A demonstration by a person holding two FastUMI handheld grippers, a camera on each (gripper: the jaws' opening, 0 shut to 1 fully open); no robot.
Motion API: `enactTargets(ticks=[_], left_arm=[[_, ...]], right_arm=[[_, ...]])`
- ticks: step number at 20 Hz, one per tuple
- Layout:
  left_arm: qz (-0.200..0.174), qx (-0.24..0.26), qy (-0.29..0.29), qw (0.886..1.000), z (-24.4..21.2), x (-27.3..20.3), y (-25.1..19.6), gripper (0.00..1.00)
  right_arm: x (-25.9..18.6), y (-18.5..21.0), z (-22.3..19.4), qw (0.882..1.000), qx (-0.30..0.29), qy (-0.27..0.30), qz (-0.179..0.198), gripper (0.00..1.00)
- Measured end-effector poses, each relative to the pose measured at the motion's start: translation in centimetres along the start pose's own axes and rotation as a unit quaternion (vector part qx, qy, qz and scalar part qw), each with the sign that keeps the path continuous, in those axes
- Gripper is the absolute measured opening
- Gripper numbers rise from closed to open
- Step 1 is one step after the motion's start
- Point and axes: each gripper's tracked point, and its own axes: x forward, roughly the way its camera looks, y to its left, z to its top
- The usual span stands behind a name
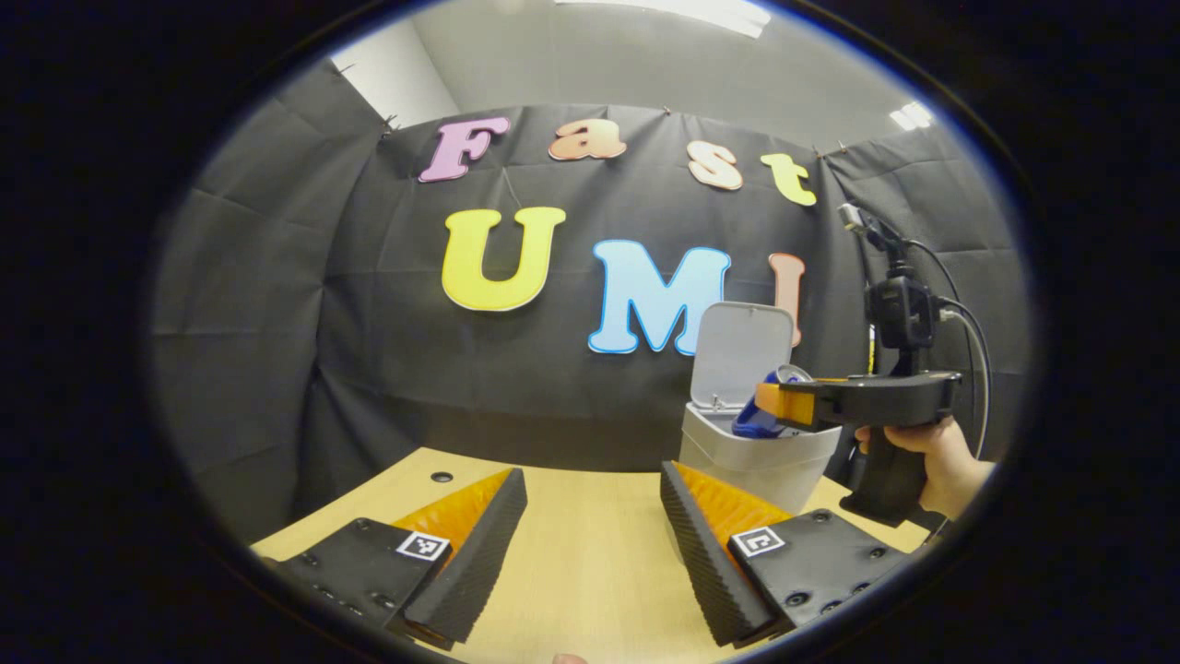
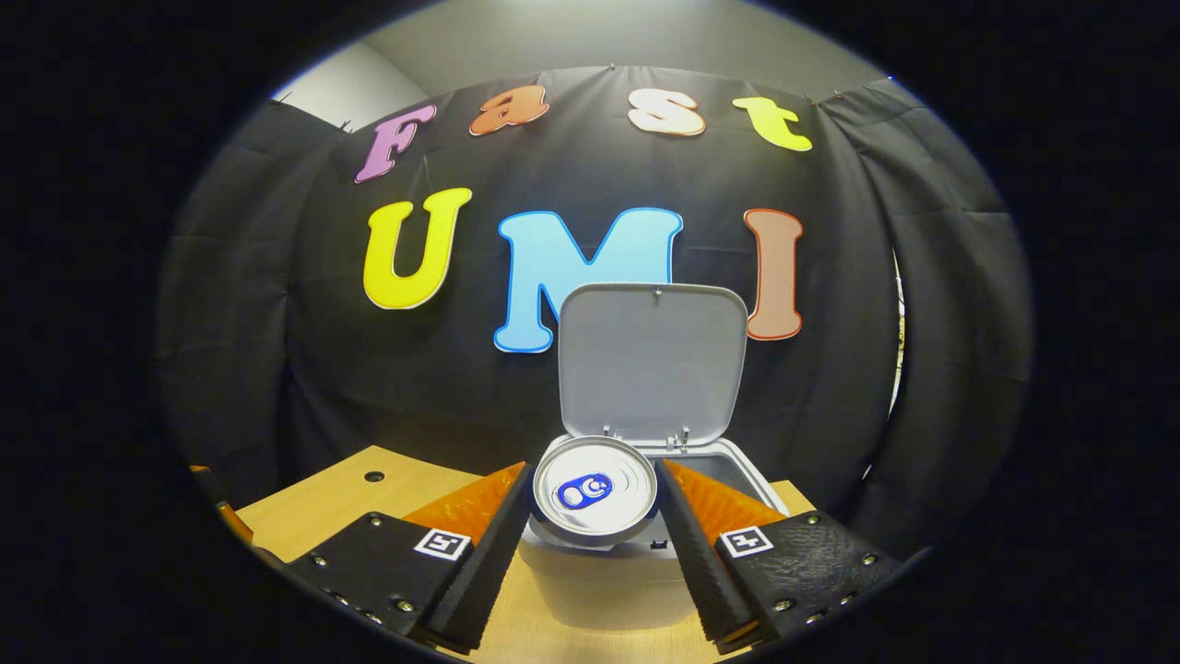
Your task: Press the lid of the desktop garbage bin to open it, pick up the crumpled paper on the desktop and throw it into the bin, then pick up the pop can on the desktop and drop it into the bin, and finally close the garbage bin lid.
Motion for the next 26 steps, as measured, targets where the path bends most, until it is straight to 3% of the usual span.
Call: enactTargets(ticks=[5,8,15,26], left_arm=[[0.001,-0.002,0.001,1.000,-0.1,-0.4,0.1,0.96],[-0.001,-0.004,0.002,1.000,-0.1,-0.5,-0.1,0.96],[-0.006,0.001,0.000,1.000,0.1,-0.9,-0.5,0.96],[-0.003,-0.008,0.001,1.000,0.8,-1.1,0.4,0.96]], right_arm=[[-0.1,-0.3,0.2,1.000,0.000,-0.001,-0.010,0.85],[-0.2,-0.6,0.2,1.000,0.003,-0.001,-0.013,0.92],[-0.8,-1.0,1.1,1.000,0.008,-0.010,-0.013,0.92],[1.1,-3.2,6.7,0.998,-0.017,-0.041,-0.041,0.94]])
